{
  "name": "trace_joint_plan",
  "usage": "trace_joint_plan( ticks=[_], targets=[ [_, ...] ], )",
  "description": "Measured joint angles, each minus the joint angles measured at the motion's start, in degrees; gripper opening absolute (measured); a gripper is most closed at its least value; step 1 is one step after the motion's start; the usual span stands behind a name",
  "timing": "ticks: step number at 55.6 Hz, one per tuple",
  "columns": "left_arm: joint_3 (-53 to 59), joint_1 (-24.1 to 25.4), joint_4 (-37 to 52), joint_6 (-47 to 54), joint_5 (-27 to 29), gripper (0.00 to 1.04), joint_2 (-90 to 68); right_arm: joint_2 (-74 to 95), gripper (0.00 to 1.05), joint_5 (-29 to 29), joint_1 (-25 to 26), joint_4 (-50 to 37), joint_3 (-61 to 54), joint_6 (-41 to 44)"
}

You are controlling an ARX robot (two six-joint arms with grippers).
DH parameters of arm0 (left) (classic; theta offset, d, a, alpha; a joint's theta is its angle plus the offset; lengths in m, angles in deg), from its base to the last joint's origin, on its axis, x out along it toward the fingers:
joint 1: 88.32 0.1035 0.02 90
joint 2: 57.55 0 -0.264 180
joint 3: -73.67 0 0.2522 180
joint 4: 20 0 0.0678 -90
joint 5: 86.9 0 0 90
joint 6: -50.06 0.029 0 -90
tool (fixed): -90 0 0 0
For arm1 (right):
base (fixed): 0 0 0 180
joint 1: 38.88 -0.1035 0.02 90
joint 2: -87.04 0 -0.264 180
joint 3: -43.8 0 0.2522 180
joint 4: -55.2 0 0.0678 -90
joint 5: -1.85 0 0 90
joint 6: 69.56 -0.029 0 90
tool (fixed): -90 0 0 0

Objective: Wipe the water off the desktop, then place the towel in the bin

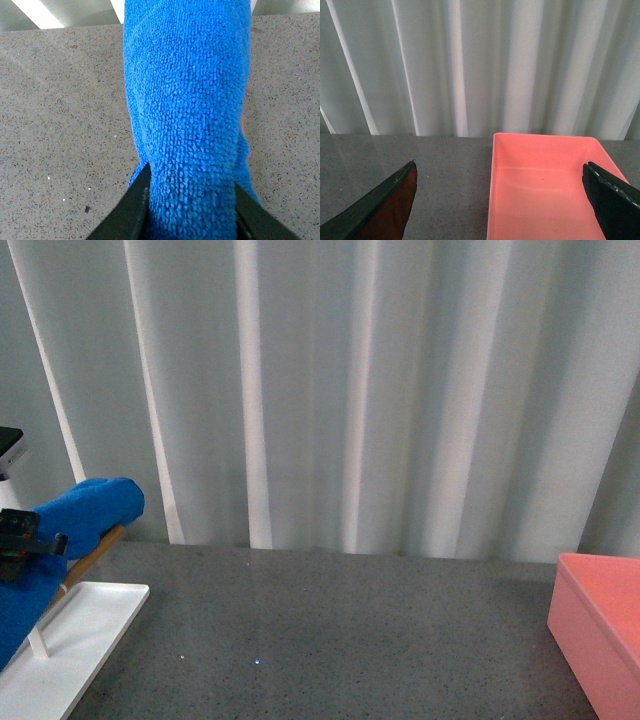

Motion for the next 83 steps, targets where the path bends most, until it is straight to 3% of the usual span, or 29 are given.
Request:
trace_joint_plan(
  ticks=[9,21,29,32,36,47,53,60,62,67,73,76,83],
  targets=[
    [0.15,-0.11,-1.07,-0.17,-1.75,0.09,2.23,0.0,0.98,0.0,0.0,0.0,0.0,0.0],
    [2.03,-3.56,-0.79,-2.86,-9.94,0.07,11.5,0.0,0.98,0.0,0.0,0.0,0.0,0.0],
    [5.14,-11.08,1.88,-7.63,-17.31,0.07,19.04,0.0,0.98,0.0,0.0,0.0,0.0,0.0],
    [6.88,-16.37,5.7,-12.37,-22.12,0.07,21.66,0.0,0.98,0.0,0.0,0.0,0.0,0.0],
    [7.56,-23.76,10.38,-19.15,-24.46,0.07,22.64,0.0,0.98,0.0,0.0,0.0,0.0,0.0],
    [7.45,-34.1,18.8,-33.09,-20.48,0.07,18.21,0.0,0.98,0.0,0.0,0.0,0.0,0.0],
    [7.32,-36.15,18.78,-37.07,-15.54,0.07,14.73,0.0,0.98,0.0,0.0,0.0,0.0,0.0],
    [7.3,-36.35,18.56,-38.56,-15.04,0.07,13.86,0.02,0.98,-0.04,0.02,0.02,0.0,0.0],
    [7.23,-36.35,18.56,-38.69,-15.04,0.07,13.94,1.29,0.98,-3.72,1.11,2.75,0.83,-0.22],
    [7.1,-36.35,18.56,-38.86,-14.88,0.07,13.99,12.0,0.98,-21.77,7.17,15.17,6.01,-0.31],
    [7.08,-36.48,18.56,-38.86,-15.06,0.07,14.01,22.23,0.98,-33.66,9.14,12.61,6.71,-0.61],
    [7.08,-36.46,18.56,-38.91,-14.99,0.07,14.01,25.94,0.98,-37.46,8.9,9.33,6.97,-0.63],
    [7.06,-36.46,18.56,-39.06,-14.93,0.07,14.01,34.45,0.98,-38.45,6.29,0.0,7.78,-0.74]
  ],
)
